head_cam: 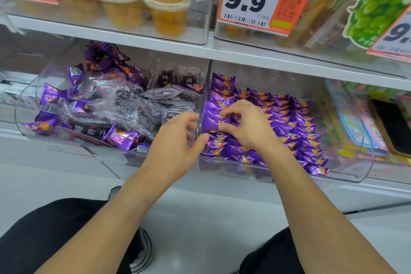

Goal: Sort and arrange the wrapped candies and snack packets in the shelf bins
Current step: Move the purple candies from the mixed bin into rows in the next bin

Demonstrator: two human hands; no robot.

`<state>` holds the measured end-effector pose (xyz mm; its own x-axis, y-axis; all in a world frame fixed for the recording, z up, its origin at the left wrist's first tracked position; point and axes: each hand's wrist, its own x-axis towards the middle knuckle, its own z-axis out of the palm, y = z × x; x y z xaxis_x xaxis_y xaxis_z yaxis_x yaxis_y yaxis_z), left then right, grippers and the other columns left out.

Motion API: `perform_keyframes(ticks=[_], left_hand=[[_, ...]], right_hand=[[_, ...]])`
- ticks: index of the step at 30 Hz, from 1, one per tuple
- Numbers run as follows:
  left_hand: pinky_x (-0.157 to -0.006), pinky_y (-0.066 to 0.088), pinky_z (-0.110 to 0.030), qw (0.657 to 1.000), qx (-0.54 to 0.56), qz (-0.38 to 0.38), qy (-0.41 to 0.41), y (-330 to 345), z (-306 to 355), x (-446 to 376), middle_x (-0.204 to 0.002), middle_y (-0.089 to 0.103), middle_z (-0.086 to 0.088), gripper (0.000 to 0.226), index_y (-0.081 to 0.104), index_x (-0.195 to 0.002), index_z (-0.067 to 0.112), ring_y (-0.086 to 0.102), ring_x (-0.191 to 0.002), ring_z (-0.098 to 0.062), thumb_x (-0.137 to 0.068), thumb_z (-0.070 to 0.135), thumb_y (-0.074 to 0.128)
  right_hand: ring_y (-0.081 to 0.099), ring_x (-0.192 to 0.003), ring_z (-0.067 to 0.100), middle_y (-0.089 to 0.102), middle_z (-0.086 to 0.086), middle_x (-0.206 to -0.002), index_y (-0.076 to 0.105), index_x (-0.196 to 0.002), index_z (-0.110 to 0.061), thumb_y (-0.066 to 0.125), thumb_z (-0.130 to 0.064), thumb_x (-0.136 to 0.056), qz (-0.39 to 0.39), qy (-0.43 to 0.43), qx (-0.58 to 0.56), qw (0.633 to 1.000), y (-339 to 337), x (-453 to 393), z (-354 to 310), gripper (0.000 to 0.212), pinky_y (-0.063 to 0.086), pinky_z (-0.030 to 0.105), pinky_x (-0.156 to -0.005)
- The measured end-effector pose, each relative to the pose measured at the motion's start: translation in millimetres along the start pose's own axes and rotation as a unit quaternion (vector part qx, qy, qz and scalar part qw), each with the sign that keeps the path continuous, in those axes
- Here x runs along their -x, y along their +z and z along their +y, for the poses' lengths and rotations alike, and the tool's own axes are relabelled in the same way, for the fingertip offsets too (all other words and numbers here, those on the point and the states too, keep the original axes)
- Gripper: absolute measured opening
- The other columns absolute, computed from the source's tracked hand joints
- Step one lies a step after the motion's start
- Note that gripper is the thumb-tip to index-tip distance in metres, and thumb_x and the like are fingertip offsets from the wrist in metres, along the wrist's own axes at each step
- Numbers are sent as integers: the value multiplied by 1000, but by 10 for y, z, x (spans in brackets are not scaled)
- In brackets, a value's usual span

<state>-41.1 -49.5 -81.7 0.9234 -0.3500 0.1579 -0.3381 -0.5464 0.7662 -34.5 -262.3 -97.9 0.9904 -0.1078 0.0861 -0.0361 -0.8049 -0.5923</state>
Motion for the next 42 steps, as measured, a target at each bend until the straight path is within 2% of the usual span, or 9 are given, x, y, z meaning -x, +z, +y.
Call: perform_keyframes(ticks=[6, 13, 18, 21, 27, 32, 37, 39, 42], left_hand=[[-74, 54, -28, 1000, -5, -1, 1, 1, -5, -8, -104, 65, 10, 45, 58, -128, 22, 61, -77, -1, -87, 34, 70], [-74, 51, -22, 1000, -8, -20, -5, -53, 37, 0, -105, 64, 10, 47, 57, -130, 22, 60, -75, 0, -87, 36, 70], [-63, 42, -14, 999, -22, -14, -22, -334, -3, -30, -77, 64, 14, 33, 63, -116, 24, 56, -63, 4, -89, 42, 67], [-62, 44, -18, 997, -53, 27, -51, -713, -158, -22, -70, 62, 13, 19, 65, -105, 27, 55, -62, 4, -90, 40, 65], [-74, 44, -26, 973, -109, 169, -113, -1441, -764, -272, -87, 68, 2, 21, 71, -100, 15, 61, -77, -15, -83, 26, 73], [-93, 41, -40, 965, -163, 173, -114, -1679, -1224, -658, -117, 58, -19, 47, 57, -124, 5, 55, -110, -36, -83, 20, 72], [-73, 41, -41, 954, -184, 195, -134, -1656, -1331, -857, -104, 64, -22, 35, 53, -111, 1, 58, -101, -41, -85, 18, 70], [-71, 42, -42, 949, -186, 206, -152, -1651, -1342, -922, -103, 63, -23, 33, 55, -107, 0, 59, -99, -42, -85, 18, 72], [-60, 40, -39, 938, -181, 243, -168, -1628, -1388, -997, -87, 65, -20, 8, 60, -86, 3, 63, -86, -40, -85, 7, 67]], right_hand=[[54, -104, 11, 54, -4, -115, 72, -113, -24, 82, -32, -79, -9, -13, -1, 1000, -31, 37, 7, 36, 48, 28, -88], [58, -97, 5, 57, -10, -107, 72, -111, -24, 85, -29, -76, 42, -13, -16, 999, -76, 86, -48, 38, 45, 20, -80], [67, -87, 4, 70, -9, -97, 74, -102, -19, 76, -13, -85, 149, -64, -112, 980, -144, 280, -408, 18, 55, 21, -76], [67, -79, 9, 71, -6, -90, 73, -93, -18, 75, -6, -85, 172, -115, -180, 962, -73, 376, -875, 15, 52, 17, -73], [63, -77, 6, 68, -2, -88, 72, -93, -13, 76, -10, -83, 54, -223, -119, 966, 428, 8, -1647, 11, 50, 17, -75], [63, -81, 16, 67, 0, -92, 69, -106, -13, 73, -20, -85, -19, -145, -47, 988, 829, -751, -1981, 23, 54, 36, -84], [62, -102, 31, 65, 12, -116, 53, -131, -11, 64, -35, -94, -71, -55, 101, 991, 1085, -1307, -1995, 46, 45, 30, -76], [59, -109, 32, 60, 13, -125, 44, -139, -11, 62, -37, -95, -82, -31, 118, 989, 1182, -1439, -1948, 54, 45, 32, -81], [60, -108, 30, 62, 12, -123, 51, -134, -11, 67, -41, -92, -74, -13, 137, 988, 1256, -1554, -1935, 53, 47, 32, -84]])
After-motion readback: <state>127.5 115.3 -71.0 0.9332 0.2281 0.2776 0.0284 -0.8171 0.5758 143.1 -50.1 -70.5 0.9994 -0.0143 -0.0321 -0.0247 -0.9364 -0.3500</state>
